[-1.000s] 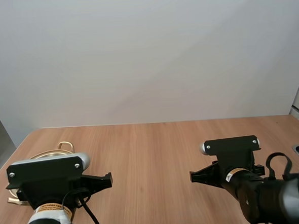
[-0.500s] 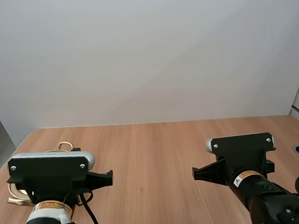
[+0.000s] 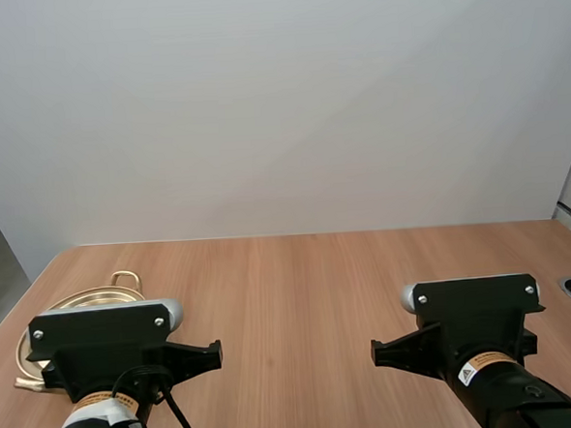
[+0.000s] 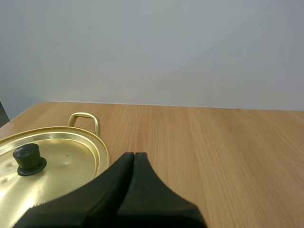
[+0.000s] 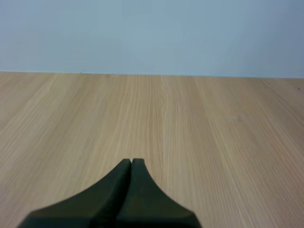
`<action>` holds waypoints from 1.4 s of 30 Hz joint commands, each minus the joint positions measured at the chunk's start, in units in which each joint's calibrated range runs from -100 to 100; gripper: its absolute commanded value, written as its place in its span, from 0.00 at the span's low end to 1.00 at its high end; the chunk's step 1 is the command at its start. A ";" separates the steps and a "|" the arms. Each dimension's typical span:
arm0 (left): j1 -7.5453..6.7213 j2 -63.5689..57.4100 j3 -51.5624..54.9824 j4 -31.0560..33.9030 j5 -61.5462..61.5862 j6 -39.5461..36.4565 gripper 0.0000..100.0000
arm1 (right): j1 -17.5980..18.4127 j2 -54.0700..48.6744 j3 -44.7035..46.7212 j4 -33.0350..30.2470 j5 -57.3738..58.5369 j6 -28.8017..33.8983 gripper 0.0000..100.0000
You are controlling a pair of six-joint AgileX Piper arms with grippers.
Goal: Open the pot, put the car inside, and close it
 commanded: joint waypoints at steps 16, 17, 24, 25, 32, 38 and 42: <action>0.01 0.00 0.00 0.56 -1.31 -0.01 0.00 | -0.03 -8.27 0.00 -2.99 6.33 1.22 0.44; 0.01 0.00 0.00 0.56 -1.31 -0.01 0.00 | -0.03 -8.27 0.00 -2.99 6.33 1.22 0.45; 0.01 0.00 0.00 0.56 -1.31 -0.01 0.00 | -0.03 -8.27 0.00 -2.84 6.33 1.22 0.45; 0.01 0.00 0.00 0.56 -1.31 -0.01 0.00 | -0.03 -8.27 0.00 -2.84 6.33 1.22 0.45; 0.01 0.00 0.00 0.56 -1.31 -0.01 0.00 | -0.03 -8.27 0.00 0.45 6.33 1.30 0.45; 0.01 0.00 0.00 0.56 -1.31 -0.01 0.00 | -0.03 -8.27 0.00 2.18 6.38 1.30 0.45; 0.01 0.00 0.00 0.56 -1.31 -0.01 0.00 | -0.03 -8.27 0.00 2.18 6.38 1.30 0.45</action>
